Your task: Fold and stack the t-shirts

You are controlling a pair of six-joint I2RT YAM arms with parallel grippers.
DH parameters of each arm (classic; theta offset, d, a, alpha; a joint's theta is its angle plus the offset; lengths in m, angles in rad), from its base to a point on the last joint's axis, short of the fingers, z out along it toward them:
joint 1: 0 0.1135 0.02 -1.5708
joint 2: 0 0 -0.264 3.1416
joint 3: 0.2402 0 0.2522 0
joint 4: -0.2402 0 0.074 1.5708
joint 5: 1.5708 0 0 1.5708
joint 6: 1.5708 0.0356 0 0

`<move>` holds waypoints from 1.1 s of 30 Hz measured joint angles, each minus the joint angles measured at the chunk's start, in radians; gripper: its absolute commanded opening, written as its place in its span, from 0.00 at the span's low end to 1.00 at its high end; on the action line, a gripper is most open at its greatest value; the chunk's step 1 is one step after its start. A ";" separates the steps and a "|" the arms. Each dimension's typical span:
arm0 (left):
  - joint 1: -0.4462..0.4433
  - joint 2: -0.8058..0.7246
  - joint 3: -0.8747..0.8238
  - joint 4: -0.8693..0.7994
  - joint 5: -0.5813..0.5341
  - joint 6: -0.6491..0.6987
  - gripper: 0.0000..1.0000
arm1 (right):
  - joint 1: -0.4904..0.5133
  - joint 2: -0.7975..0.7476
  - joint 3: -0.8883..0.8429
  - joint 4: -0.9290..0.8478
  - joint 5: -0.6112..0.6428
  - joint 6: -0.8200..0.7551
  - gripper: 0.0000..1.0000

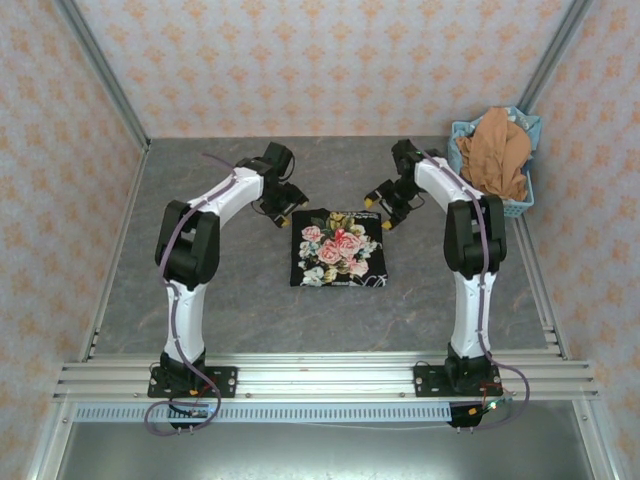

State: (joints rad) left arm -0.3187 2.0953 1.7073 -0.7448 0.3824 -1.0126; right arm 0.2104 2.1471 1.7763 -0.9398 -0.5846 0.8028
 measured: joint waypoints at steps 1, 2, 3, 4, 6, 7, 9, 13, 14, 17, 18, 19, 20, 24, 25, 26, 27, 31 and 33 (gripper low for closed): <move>-0.009 -0.026 -0.006 -0.005 -0.019 0.004 0.67 | 0.000 -0.013 0.002 -0.001 0.018 -0.007 0.68; -0.019 -0.068 -0.030 0.002 -0.037 0.002 0.67 | 0.000 -0.031 0.000 -0.002 0.036 -0.013 0.69; -0.035 -0.142 -0.082 0.008 -0.055 -0.008 0.67 | 0.000 -0.062 -0.012 0.002 0.056 -0.021 0.70; -0.049 -0.210 -0.132 0.018 -0.062 -0.023 0.66 | 0.000 -0.106 -0.038 0.011 0.075 -0.027 0.70; -0.106 -0.406 -0.283 0.046 -0.082 -0.092 0.63 | 0.000 -0.233 -0.136 0.035 0.106 -0.036 0.70; -0.139 -0.488 -0.349 0.066 -0.084 -0.138 0.62 | 0.001 -0.301 -0.186 0.045 0.117 -0.038 0.70; -0.241 -0.634 -0.497 0.135 -0.101 -0.260 0.61 | 0.008 -0.478 -0.321 0.090 0.129 -0.041 0.70; -0.437 -0.710 -0.726 0.286 -0.143 -0.520 0.63 | 0.044 -0.721 -0.526 0.172 0.114 -0.033 0.70; -0.476 -0.693 -0.768 0.327 -0.162 -0.585 0.63 | 0.054 -0.765 -0.577 0.195 0.105 -0.031 0.70; -0.535 -0.623 -0.805 0.410 -0.214 -0.708 0.64 | 0.066 -0.851 -0.704 0.237 0.090 -0.018 0.70; -0.546 -0.598 -0.805 0.448 -0.229 -0.738 0.64 | 0.066 -0.872 -0.739 0.241 0.088 -0.012 0.70; -0.554 -0.576 -0.802 0.481 -0.240 -0.762 0.65 | 0.066 -0.887 -0.762 0.244 0.087 -0.009 0.70; -0.561 -0.553 -0.794 0.502 -0.247 -0.784 0.65 | 0.066 -0.901 -0.787 0.246 0.086 -0.004 0.70; -0.593 -0.479 -0.779 0.583 -0.288 -0.882 0.65 | 0.066 -0.940 -0.831 0.254 0.069 0.010 0.70; -0.601 -0.467 -0.779 0.594 -0.296 -0.903 0.65 | 0.066 -0.948 -0.835 0.257 0.067 0.013 0.70; -0.610 -0.454 -0.777 0.603 -0.304 -0.921 0.64 | 0.066 -0.960 -0.838 0.258 0.063 0.014 0.70; -0.616 -0.440 -0.772 0.603 -0.311 -0.936 0.64 | 0.066 -0.971 -0.838 0.259 0.061 0.014 0.70; -0.624 -0.381 -0.741 0.608 -0.330 -0.989 0.63 | 0.064 -1.001 -0.838 0.261 0.048 0.016 0.70; -0.624 -0.350 -0.724 0.616 -0.348 -1.009 0.57 | 0.064 -1.008 -0.838 0.260 0.042 0.016 0.70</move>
State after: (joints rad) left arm -0.9428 1.7451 0.9833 -0.1287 0.0341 -2.0216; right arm 0.2741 1.1389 0.9379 -0.6796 -0.5430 0.8192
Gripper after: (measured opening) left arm 0.616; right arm 0.701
